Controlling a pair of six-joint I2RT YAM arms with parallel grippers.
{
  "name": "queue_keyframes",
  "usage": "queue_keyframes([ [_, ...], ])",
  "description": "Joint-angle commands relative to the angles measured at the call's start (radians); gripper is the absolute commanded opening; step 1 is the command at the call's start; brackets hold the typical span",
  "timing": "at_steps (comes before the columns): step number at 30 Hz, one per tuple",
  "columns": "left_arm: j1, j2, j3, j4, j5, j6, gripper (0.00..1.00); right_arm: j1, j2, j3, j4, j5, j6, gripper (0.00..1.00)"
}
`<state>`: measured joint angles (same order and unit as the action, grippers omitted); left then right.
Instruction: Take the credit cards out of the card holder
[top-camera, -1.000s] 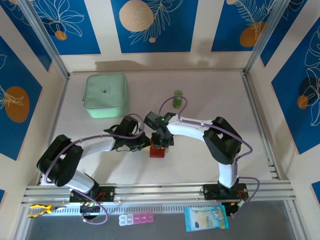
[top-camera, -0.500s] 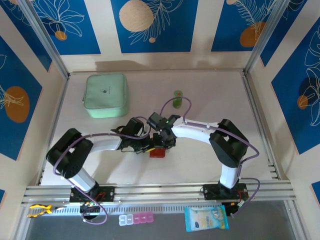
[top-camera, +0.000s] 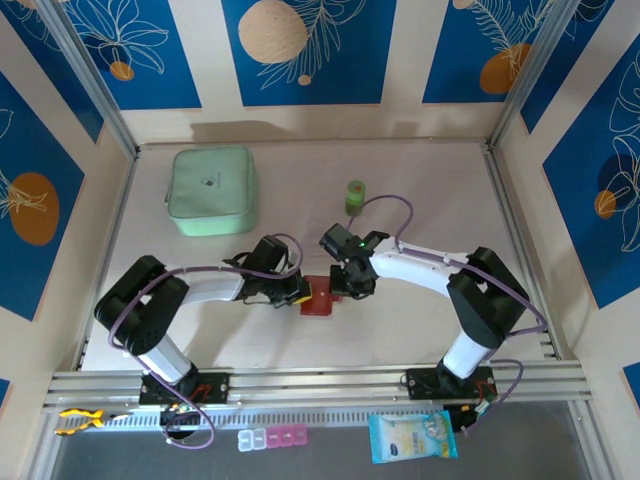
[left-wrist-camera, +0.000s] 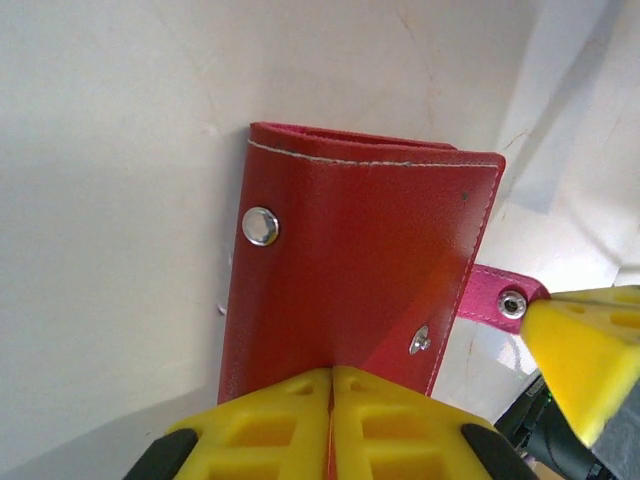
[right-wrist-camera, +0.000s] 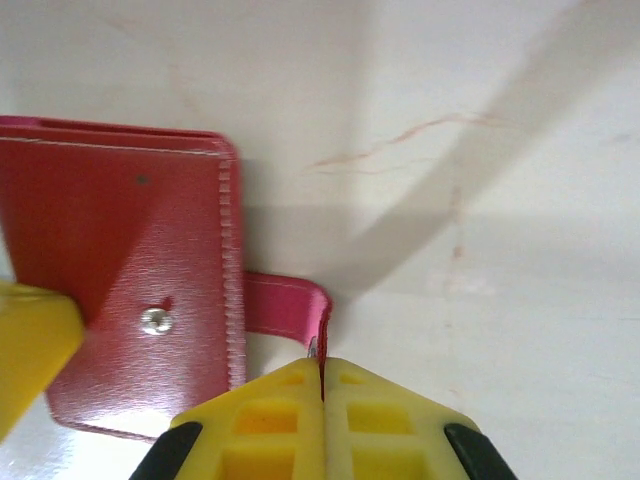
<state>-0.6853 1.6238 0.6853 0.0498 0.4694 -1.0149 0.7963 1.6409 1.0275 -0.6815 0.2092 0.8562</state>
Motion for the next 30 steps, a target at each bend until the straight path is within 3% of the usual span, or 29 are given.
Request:
queue_keyframes([
  [1,-0.006,0.004,-0.037,-0.079,-0.046,-0.010,0.13,-0.019,-0.041,-0.041,0.026,-0.043,-0.011,0.02],
  [5,-0.006,-0.002,-0.017,-0.087,-0.034,-0.001,0.19,-0.029,-0.051,-0.066,0.098,-0.101,0.002,0.19],
  [10,-0.008,0.004,-0.009,-0.089,-0.030,0.000,0.20,-0.036,-0.022,-0.072,0.128,-0.125,0.014,0.24],
  [30,-0.009,-0.014,0.009,-0.070,-0.018,-0.011,0.22,-0.058,0.043,-0.129,0.280,-0.226,0.033,0.18],
])
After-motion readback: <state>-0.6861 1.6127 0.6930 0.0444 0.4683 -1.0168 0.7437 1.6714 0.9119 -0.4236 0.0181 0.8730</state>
